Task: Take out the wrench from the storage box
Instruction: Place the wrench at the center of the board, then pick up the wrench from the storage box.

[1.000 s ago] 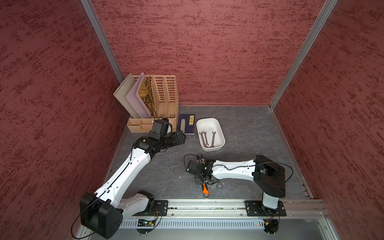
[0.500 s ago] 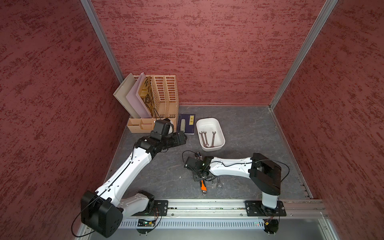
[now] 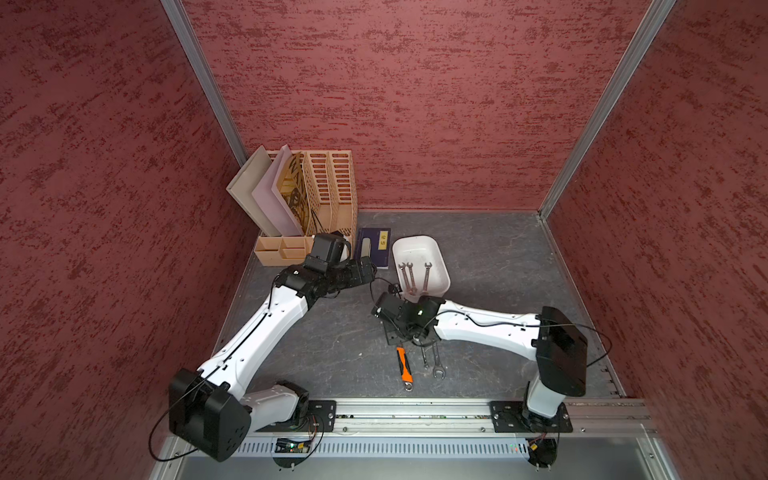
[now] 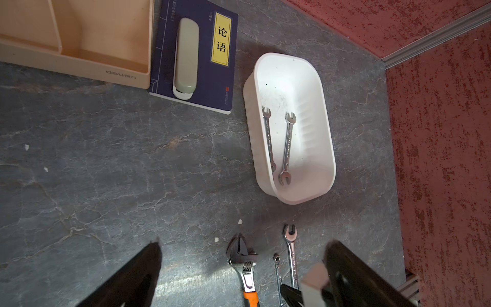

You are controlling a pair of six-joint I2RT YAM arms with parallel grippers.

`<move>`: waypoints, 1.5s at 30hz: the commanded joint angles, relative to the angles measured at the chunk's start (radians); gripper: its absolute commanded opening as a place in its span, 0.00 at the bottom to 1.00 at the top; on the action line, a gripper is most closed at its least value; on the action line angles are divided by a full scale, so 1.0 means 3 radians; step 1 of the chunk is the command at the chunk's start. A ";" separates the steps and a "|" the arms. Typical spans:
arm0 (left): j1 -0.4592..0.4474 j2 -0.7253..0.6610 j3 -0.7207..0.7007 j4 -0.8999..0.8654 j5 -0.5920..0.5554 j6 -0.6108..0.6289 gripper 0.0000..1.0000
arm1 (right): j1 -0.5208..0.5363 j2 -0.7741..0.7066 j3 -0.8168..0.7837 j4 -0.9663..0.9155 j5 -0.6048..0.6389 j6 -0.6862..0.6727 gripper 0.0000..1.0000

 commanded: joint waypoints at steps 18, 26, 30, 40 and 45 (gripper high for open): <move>0.0078 0.1272 0.0976 0.0182 0.0257 0.0049 1.00 | -0.1692 0.1215 0.1426 -0.0565 -0.0557 -0.0979 0.38; 0.0219 0.1351 0.0893 0.0250 0.0359 0.0025 1.00 | -0.1785 0.1601 0.1681 -0.0673 -0.0593 -0.0923 0.38; 0.0267 0.1370 0.0857 0.0289 0.0434 -0.0007 1.00 | -0.1811 0.1736 0.1785 -0.0681 -0.0565 -0.0902 0.38; 0.0288 0.1382 0.0818 0.0319 0.0485 -0.0035 1.00 | -0.1810 0.1858 0.1857 -0.0744 -0.0331 -0.0856 0.39; 0.0288 0.1397 0.0818 0.0326 0.0502 -0.0040 1.00 | -0.1828 0.1889 0.1863 -0.0685 -0.0278 -0.0841 0.40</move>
